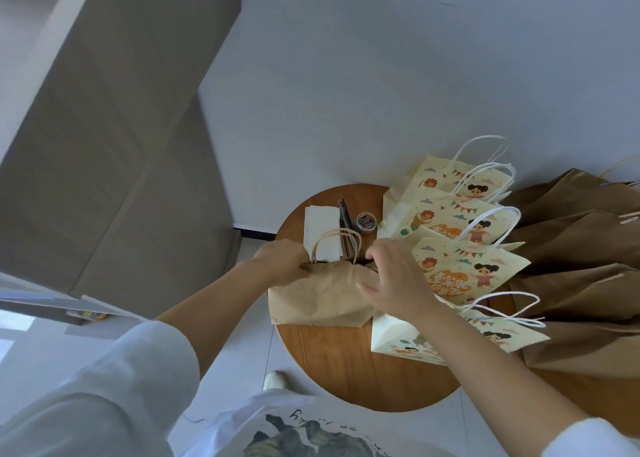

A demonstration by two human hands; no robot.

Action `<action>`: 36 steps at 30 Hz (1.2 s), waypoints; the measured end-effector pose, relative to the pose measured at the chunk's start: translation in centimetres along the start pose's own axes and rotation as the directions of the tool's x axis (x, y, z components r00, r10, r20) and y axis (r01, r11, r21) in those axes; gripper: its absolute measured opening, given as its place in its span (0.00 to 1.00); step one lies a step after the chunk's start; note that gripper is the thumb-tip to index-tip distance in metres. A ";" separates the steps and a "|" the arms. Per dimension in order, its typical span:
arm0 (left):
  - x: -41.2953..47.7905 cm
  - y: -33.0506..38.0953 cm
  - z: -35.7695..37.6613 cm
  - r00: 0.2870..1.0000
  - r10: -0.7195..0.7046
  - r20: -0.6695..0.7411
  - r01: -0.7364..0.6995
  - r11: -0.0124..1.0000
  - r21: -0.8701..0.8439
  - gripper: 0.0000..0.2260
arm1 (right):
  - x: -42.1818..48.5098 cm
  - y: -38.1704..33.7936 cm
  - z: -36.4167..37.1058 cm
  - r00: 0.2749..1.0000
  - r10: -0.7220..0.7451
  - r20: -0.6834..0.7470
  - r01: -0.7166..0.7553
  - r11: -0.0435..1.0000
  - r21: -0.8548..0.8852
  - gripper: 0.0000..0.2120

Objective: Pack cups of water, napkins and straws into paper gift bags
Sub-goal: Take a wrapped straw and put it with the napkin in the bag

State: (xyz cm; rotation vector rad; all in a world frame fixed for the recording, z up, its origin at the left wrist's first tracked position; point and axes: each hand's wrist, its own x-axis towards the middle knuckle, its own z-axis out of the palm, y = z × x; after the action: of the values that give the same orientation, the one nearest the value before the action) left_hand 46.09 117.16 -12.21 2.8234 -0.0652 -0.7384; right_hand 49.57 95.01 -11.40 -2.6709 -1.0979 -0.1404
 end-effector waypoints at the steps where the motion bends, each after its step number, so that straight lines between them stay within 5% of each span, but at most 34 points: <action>1: -0.3 0.0 0.0 1.000 0.014 -0.009 -0.014 1.000 0.000 0.12 | 0.2 0.2 -0.1 0.983 0.022 0.180 -0.009 0.998 -0.070 0.23; 3: -1.1 -0.1 0.0 0.999 0.039 -0.022 -0.039 0.999 0.004 0.12 | 0.7 0.1 -0.7 0.885 0.114 0.452 -0.053 0.988 -0.146 0.22; 6: -2.9 -0.1 0.2 0.999 0.018 -0.045 -0.016 0.999 0.039 0.13 | 1.0 -0.9 -1.2 0.834 0.129 0.537 -0.084 0.991 -0.107 0.09; 14: -9.7 2.8 0.0 0.989 -0.055 -0.137 0.064 0.996 0.064 0.13 | -4.6 -2.4 -3.4 0.903 0.039 0.427 -0.043 0.999 -0.001 0.19; 22: -19.1 13.7 3.5 0.981 -0.059 -0.187 0.058 0.998 -0.013 0.10 | -18.6 -2.7 -9.6 0.957 0.048 0.285 -0.081 0.991 0.105 0.10; 30: -20.1 26.7 7.6 0.983 0.145 -0.112 -0.141 0.989 0.036 0.13 | -33.9 1.7 -14.1 0.935 0.272 0.229 -0.293 0.954 0.065 0.12; 36: -16.7 38.3 8.2 0.932 0.363 -0.006 -0.359 0.923 0.142 0.14 | -43.0 7.7 -17.1 0.811 0.561 0.168 -0.579 0.811 0.086 0.14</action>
State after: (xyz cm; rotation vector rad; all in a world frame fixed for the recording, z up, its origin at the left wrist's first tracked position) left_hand 28.04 79.78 -2.57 2.8270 -0.6380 -0.6219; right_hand 24.51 56.03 -4.19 -2.7814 -0.2679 0.2236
